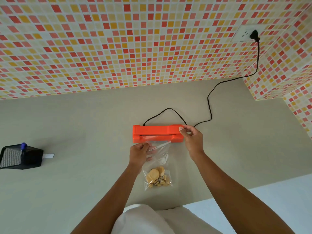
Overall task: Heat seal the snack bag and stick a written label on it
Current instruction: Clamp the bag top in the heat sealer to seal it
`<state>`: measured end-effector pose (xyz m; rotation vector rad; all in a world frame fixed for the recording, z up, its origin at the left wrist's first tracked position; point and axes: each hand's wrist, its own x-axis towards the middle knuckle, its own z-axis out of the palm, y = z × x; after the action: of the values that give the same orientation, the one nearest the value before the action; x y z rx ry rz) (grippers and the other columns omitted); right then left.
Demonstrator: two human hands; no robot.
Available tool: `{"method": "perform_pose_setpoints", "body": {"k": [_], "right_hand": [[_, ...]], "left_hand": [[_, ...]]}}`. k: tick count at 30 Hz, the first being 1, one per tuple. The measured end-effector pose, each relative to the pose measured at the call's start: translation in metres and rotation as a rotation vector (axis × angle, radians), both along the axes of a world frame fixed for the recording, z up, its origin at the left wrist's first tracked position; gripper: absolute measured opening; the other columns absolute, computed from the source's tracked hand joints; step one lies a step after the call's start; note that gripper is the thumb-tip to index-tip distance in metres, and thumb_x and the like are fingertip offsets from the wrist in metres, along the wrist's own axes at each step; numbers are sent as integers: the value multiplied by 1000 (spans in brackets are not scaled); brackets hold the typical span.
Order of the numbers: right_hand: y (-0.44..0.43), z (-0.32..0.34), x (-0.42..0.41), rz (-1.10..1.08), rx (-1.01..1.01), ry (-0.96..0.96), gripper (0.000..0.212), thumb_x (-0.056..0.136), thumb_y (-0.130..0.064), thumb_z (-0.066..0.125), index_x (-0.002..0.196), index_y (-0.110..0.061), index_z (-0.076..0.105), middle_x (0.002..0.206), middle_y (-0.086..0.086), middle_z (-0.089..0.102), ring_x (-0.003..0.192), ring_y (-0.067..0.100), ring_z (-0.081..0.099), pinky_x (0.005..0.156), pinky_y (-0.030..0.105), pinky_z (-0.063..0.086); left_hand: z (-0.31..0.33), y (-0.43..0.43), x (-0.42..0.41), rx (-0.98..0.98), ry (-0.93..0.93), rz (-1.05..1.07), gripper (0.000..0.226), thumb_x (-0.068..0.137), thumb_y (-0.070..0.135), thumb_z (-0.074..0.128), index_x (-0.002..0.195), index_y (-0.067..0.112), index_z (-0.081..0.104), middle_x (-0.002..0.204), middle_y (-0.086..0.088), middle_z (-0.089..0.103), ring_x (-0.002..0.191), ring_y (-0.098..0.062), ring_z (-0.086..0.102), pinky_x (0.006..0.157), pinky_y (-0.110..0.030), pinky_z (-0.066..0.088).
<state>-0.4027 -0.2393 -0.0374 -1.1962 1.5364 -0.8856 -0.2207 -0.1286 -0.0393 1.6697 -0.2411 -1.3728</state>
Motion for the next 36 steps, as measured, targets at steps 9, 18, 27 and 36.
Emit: {"method": "perform_pose_setpoints", "body": {"k": [9,18,27,36], "right_hand": [[1,8,1,-4,6,1,14,86,-29,76,99,-24,73,89,-5,66,69,14,51,69,23,48],[9,61,9,43,-123,-64,12,85,-28,77,96,-25,75,91,11,69,69,13,54,66,24,48],[4,120,47,382,-410,-40,17,88,-19,74,104,-13,75,93,2,70,69,3,48,65,20,39],[-5,149,108,653,-457,-2,27,82,-28,79,108,-18,76,89,-7,64,70,2,47,66,24,36]], "left_hand": [[-3,0,1,0,-5,-1,27,98,25,56,98,1,68,96,-11,76,83,-22,76,67,-37,60],[-6,0,2,0,3,3,28,97,28,58,99,2,69,95,-12,76,80,-22,76,73,-45,61],[-5,-1,2,3,-6,9,24,98,25,55,94,5,69,95,-12,76,82,-23,75,68,-39,60],[-5,-1,3,12,-13,5,23,98,24,55,91,8,69,90,-9,77,79,-20,76,66,-38,61]]}}
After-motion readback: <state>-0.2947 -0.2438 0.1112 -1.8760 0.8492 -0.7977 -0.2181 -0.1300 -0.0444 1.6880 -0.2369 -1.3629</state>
